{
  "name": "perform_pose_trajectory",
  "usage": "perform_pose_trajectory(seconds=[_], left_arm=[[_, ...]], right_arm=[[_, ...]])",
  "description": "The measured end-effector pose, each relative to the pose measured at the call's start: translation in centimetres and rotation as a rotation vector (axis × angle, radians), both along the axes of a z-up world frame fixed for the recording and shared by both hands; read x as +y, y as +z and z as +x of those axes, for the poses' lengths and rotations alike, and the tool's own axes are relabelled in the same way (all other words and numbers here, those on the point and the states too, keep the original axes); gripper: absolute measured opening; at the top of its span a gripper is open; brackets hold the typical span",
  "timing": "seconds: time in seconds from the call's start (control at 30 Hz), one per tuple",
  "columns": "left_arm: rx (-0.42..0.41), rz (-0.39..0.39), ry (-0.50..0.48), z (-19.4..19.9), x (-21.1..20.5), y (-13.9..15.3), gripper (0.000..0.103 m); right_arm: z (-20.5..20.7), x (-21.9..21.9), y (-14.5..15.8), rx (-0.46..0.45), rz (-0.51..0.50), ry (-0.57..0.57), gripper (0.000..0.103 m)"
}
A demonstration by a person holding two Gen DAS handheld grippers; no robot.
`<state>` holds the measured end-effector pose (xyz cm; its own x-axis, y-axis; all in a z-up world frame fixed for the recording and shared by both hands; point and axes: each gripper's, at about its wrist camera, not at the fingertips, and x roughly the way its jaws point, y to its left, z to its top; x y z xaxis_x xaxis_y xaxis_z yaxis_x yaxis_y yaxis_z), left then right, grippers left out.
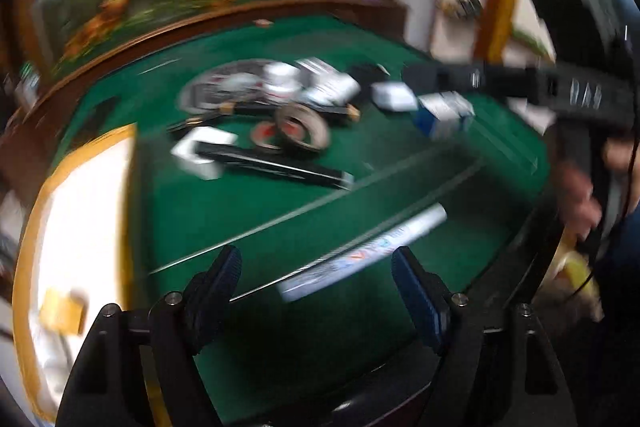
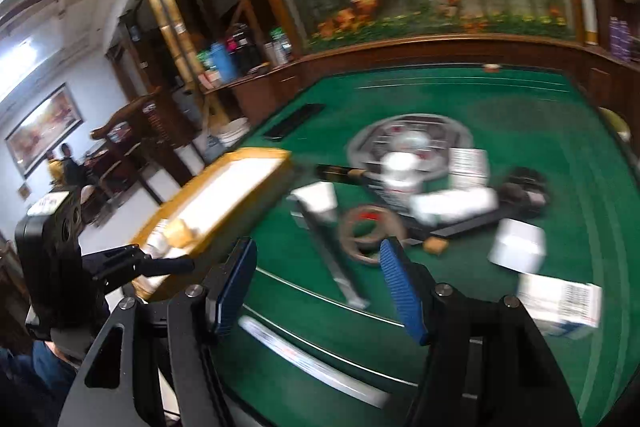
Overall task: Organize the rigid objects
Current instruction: 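Grasp the white paint marker with the left tool while the right tool grasps the barcode box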
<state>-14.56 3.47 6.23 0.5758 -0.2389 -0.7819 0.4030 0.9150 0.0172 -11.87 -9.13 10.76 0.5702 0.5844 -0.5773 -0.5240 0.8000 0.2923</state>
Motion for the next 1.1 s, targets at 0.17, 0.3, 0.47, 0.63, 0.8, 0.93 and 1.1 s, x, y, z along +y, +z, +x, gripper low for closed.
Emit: perform_pose_trajectory(seconds=[0.17,0.3,0.47,0.63,0.8,0.93,1.1], left_arm=[[0.058,0.125,-0.11,1.6,-3.6,-2.2,0.081],[0.079,0.123,-0.128,2.7,-4.9,-2.8,0.063],[0.071,0.129,-0.133,2.1,-5.4,-2.7,0.026],[0.101,0.092,-0.051,2.6,-3.8,-2.8,0.022],[0.122,0.062,-0.009,2.5,-2.4,-2.7,0.02],[0.12,0.063,-0.016,2.5,-2.5,-2.8,0.02],[0.115,0.078,-0.011,3.0,-3.1,-2.9,0.02]], right_arm=[[0.6,-5.5,-1.3,0.019,-0.05,-0.104,0.063],[2.0,-9.2,-2.1,0.048,-0.092,-0.175,0.063],[5.7,-13.2,-3.2,0.091,-0.12,-0.249,0.063],[8.3,-14.1,-5.4,0.175,-0.09,-0.182,0.064],[5.6,-11.1,-5.9,0.235,-0.101,0.023,0.064],[2.1,-8.1,-5.7,0.206,-0.176,0.157,0.064],[1.4,-6.1,-5.1,0.134,-0.297,0.089,0.064]])
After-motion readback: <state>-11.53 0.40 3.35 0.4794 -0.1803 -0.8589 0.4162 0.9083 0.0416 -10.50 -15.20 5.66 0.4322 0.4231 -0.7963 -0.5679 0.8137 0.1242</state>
